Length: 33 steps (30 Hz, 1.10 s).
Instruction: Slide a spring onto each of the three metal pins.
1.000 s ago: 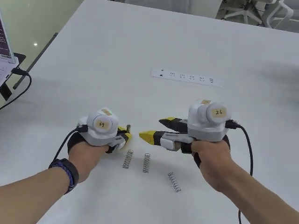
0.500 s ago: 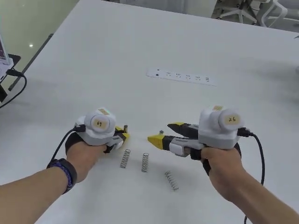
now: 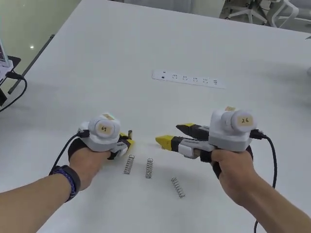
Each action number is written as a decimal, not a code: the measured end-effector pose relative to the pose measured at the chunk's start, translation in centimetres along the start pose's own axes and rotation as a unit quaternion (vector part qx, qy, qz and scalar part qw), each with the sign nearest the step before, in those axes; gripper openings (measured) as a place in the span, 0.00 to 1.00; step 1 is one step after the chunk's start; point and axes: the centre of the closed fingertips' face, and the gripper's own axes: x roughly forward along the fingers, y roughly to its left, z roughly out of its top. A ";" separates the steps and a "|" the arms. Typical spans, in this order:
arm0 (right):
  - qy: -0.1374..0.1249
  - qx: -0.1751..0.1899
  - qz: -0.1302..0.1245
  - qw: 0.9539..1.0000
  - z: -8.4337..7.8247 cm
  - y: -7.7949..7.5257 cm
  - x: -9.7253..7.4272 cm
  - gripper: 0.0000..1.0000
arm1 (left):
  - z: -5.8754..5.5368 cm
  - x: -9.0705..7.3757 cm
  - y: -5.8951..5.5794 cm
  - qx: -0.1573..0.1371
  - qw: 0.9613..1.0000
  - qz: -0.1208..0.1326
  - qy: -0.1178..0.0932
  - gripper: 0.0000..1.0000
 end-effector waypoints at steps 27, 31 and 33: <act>0.007 -0.002 -0.013 1.000 -1.6 -1.0 -2.7 0.51 | -0.2 -4.4 0.9 -0.003 1.000 0.008 -0.002 0.21; 0.009 -0.002 -0.015 1.000 -2.0 -0.9 -3.4 0.52 | -0.2 -5.7 1.0 0.008 1.000 0.010 -0.003 0.22; 0.009 -0.001 -0.017 1.000 -2.3 -1.0 -3.8 0.52 | -0.2 -6.2 1.1 0.007 1.000 0.010 -0.002 0.24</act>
